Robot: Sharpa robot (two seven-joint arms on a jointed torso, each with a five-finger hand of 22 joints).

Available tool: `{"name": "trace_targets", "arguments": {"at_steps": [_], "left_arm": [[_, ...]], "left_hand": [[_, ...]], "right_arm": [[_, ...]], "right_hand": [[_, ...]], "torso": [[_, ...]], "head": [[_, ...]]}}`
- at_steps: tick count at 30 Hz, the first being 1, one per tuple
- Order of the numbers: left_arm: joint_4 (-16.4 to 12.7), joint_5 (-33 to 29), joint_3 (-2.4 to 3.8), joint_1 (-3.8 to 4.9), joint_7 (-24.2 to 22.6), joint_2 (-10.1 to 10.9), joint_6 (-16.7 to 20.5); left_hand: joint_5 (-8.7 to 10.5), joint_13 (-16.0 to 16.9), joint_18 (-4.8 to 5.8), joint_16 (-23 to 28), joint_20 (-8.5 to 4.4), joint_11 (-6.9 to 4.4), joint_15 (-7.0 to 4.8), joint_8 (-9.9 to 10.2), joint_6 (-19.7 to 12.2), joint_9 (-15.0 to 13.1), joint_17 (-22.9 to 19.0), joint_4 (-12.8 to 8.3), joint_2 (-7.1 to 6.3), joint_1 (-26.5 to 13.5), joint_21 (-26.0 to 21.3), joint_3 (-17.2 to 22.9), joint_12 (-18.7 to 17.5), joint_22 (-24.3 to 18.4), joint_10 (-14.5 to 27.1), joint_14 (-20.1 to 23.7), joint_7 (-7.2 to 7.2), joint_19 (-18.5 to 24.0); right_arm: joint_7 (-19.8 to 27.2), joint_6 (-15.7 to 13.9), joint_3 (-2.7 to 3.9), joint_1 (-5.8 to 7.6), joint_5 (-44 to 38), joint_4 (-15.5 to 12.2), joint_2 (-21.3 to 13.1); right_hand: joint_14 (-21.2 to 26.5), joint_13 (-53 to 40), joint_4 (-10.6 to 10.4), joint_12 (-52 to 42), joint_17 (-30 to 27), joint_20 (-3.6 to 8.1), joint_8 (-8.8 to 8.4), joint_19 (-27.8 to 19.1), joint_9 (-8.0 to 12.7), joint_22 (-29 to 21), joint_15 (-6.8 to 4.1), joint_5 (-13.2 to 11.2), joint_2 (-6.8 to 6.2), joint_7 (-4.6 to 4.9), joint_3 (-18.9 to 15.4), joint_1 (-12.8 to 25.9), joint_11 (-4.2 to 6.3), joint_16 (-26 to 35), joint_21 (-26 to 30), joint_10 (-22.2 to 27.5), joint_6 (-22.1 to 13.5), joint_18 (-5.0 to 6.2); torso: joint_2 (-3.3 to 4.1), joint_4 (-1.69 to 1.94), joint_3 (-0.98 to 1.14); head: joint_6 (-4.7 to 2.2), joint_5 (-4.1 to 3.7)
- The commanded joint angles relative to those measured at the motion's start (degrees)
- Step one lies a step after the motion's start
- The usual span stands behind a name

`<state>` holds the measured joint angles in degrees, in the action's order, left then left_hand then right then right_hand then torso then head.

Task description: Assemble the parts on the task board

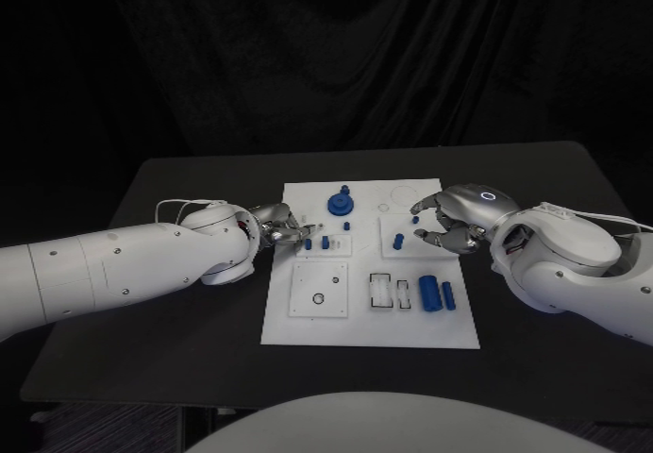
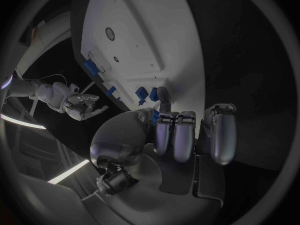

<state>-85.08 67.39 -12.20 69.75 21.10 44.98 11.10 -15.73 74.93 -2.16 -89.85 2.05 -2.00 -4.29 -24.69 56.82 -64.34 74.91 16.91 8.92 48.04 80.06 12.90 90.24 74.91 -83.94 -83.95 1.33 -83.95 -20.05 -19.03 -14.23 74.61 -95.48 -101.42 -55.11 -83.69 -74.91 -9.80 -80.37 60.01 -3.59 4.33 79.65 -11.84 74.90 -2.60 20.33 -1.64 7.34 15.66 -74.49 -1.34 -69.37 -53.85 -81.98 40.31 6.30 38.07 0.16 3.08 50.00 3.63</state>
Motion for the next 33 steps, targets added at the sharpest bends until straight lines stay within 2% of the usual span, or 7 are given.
{"name": "trace_targets", "arguments": {"at_steps": [1, 18, 21, 23, 25, 28, 33], "left_arm": [[0.0, -0.1, 0.03, -0.10, -1.3, 0.0, 1.0], [-1.8, 4.9, 0.05, 0.40, -18.0, 3.3, 24.3], [-1.7, 3.8, 0.06, 1.62, -25.4, 3.8, 25.4], [-1.3, 2.6, 0.06, 2.31, -28.8, 3.7, 23.7], [-0.4, 1.5, 0.06, 2.96, -33.0, 3.3, 21.3], [1.6, 1.3, 0.06, 3.53, -38.2, 2.0, 17.2], [5.3, 8.3, 0.06, 3.89, -40.4, -1.3, 10.3]], "left_hand": [[-0.38, 15.1, -0.40, -0.1, -0.16, -0.27, -0.34, -0.3, 0.0, -0.1, 15.1, 0.0, 0.61, -0.2, -0.3, -0.5, -0.2, 11.7, -6.1, -6.1, 0.05, 0.3], [-2.06, 14.4, -0.64, -0.1, 0.33, 0.68, 0.38, 0.6, -6.0, -4.6, 15.1, -0.1, -7.11, 10.0, -1.5, -3.2, -1.7, 11.3, -5.2, -6.1, 1.14, 1.3], [-1.76, 5.9, -3.08, 8.2, 2.70, 4.53, 3.99, 7.2, -13.9, -1.5, 6.0, 0.1, -7.77, 15.4, -16.4, -3.8, -20.3, 7.0, 8.9, 4.2, 5.15, 14.1], [-1.20, -4.7, -4.91, 24.0, 4.32, 7.31, 6.82, 11.9, -19.9, 1.5, -8.4, -0.2, -8.33, 19.5, -36.0, -3.6, -45.4, 1.8, 34.0, 27.6, 7.91, 33.4], [0.67, -8.9, -3.48, 34.8, 6.03, 10.89, 10.77, 15.9, -23.4, 6.5, -16.8, -0.2, -8.70, 25.6, -42.1, -2.3, -53.0, 1.1, 45.2, 44.4, 8.32, 42.6], [3.96, -17.8, -3.24, 40.0, 7.26, 13.00, 12.41, 19.0, -24.0, 12.9, -23.6, -0.9, -9.24, 31.8, -44.3, -0.2, -62.4, 0.7, 53.2, 45.5, 7.22, 44.3], [7.24, -34.7, -6.49, 38.4, 6.14, 7.94, 6.17, 21.1, -22.8, 27.3, -31.3, -3.0, -11.31, 39.8, -33.6, 2.6, -73.1, 3.0, 58.4, 28.3, 1.78, 26.3]], "right_arm": [[-1.3, 0.1, 0.03, -0.14, -0.2, 0.0, 0.0], [0.5, -3.2, 0.04, -0.12, -0.2, -0.3, -1.5], [1.4, -4.5, 0.04, -0.09, -0.2, -0.3, -2.0], [1.7, -4.9, 0.04, -0.08, -0.2, -0.3, -2.2], [2.1, -5.3, 0.04, -0.06, -0.2, -0.2, -2.4], [2.6, -5.7, 0.05, 0.01, -0.2, 0.0, -2.6], [3.2, -5.8, 0.05, 0.08, -0.2, 0.2, -2.7]], "right_hand": [[0.3, -4.8, 0.0, 0.2, -0.1, 0.15, 0.09, -0.3, 0.1, 4.5, -0.15, 0.4, -0.07, 0.18, 0.5, -0.6, 0.04, 0.4, 0.3, 0.2, 0.5, 0.31], [0.1, -5.0, -0.4, 0.0, 0.5, 0.15, 0.18, 0.0, 0.2, 4.7, -0.14, 0.2, -0.32, 0.16, 0.4, 0.0, 0.02, 0.0, 0.0, 0.0, 1.3, 0.23], [0.0, -5.0, -0.9, 0.0, 0.7, 0.16, 0.26, 0.2, 0.4, 4.8, -0.16, 0.2, -0.52, 0.11, 0.2, 0.5, 0.06, -0.1, -0.4, -0.1, 1.7, 0.15], [0.0, -5.0, -1.0, 0.0, 0.8, 0.17, 0.31, 0.2, 0.4, 4.8, -0.16, 0.2, -0.57, 0.09, 0.2, 0.6, 0.06, -0.2, -0.4, 0.0, 1.9, 0.15], [-0.1, -5.0, -1.1, -0.1, 0.9, 0.17, 0.37, 0.3, 0.4, 4.8, -0.17, 0.2, -0.59, 0.08, 0.2, 0.7, 0.07, -0.3, -0.4, -0.1, 2.1, 0.13], [-0.1, -5.1, -1.1, -0.2, 1.1, 0.18, 0.46, 0.4, 0.5, 4.9, -0.18, 0.2, -0.62, 0.07, 0.2, 0.7, 0.07, -0.4, -0.8, -0.2, 2.4, 0.07], [-0.3, -5.3, -1.1, -0.4, 1.5, 0.20, 0.55, 0.6, 0.5, 5.1, -0.20, 0.5, -0.68, 0.06, 0.3, 0.6, 0.10, -0.7, -1.1, -0.3, 2.7, 0.01]], "torso": [[0.01, -0.01, -0.01], [0.02, -0.02, -0.02], [0.02, -0.01, -0.01], [0.00, 0.02, 0.00], [0.00, 0.05, 0.01], [-0.01, 0.02, 0.01], [-0.04, -0.08, 0.08]], "head": [[0.00, 0.02], [0.00, 0.79], [0.00, 1.04], [0.00, 1.24], [0.00, 1.43], [0.00, 1.79], [0.00, 2.19]]}}
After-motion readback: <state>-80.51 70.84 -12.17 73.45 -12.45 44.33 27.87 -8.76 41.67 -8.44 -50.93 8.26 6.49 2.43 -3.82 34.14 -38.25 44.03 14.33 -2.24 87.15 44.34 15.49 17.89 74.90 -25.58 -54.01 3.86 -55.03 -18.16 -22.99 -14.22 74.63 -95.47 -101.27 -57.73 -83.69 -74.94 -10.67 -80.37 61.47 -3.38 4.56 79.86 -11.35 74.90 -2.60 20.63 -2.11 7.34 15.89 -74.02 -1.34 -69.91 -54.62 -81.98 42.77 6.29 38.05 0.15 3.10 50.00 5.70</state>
